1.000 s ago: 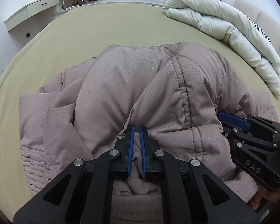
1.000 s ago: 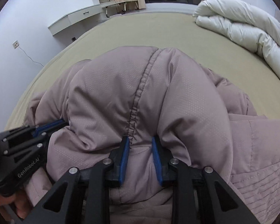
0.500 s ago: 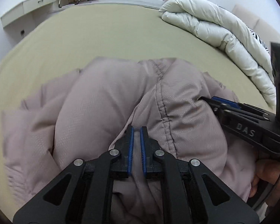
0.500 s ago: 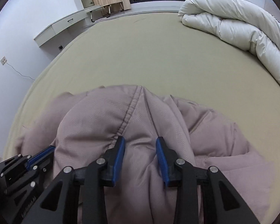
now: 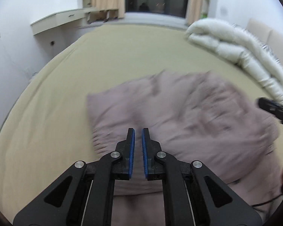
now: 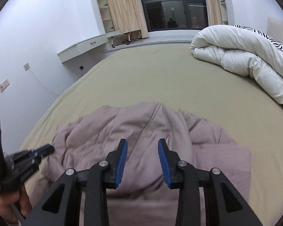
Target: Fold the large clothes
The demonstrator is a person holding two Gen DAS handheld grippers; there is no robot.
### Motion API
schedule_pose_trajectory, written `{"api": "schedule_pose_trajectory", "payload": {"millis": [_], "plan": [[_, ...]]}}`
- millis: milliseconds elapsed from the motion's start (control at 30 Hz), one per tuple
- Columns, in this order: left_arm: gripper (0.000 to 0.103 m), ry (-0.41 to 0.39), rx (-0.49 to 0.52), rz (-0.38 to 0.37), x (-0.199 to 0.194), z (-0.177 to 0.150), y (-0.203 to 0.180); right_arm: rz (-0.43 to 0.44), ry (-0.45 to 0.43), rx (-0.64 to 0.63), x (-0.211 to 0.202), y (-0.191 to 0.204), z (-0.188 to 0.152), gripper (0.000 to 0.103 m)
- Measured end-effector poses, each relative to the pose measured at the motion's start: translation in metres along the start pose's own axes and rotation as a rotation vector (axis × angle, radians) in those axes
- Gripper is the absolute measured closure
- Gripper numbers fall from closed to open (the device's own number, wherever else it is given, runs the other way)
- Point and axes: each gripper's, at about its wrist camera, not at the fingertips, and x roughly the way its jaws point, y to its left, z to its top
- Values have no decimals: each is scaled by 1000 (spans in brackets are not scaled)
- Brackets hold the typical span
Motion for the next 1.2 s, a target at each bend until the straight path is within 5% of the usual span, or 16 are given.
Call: {"api": "schedule_pose_trajectory", "payload": {"millis": [67, 133, 233, 400, 500, 600, 733, 867, 967, 1200], "plan": [[96, 84, 15, 34, 34, -17, 17, -42, 81, -33, 19, 4, -21, 66], [96, 74, 42, 65, 39, -22, 20, -37, 164, 42, 40, -9, -37, 69], [96, 88, 15, 51, 39, -19, 30, -27, 92, 101, 17, -12, -34, 69], [96, 118, 33, 86, 57, -23, 50, -82, -49, 176, -35, -42, -33, 23], [96, 130, 60, 120, 54, -18, 47, -135, -96, 293, -57, -83, -41, 28], [96, 101, 37, 145, 31, -7, 39, -157, -99, 444, -71, -127, -53, 52], [95, -24, 99, 176, -5, 3, 8, -164, -104, 412, -78, -136, -53, 53], [96, 109, 117, 174, 39, -6, -2, -171, 4, 372, -41, -137, -54, 53], [96, 110, 125, 171, 48, -8, -6, -249, 114, 273, 0, -140, -71, 53], [96, 104, 154, 173, 33, -18, 7, -131, 110, 360, 8, -168, -81, 49]]}}
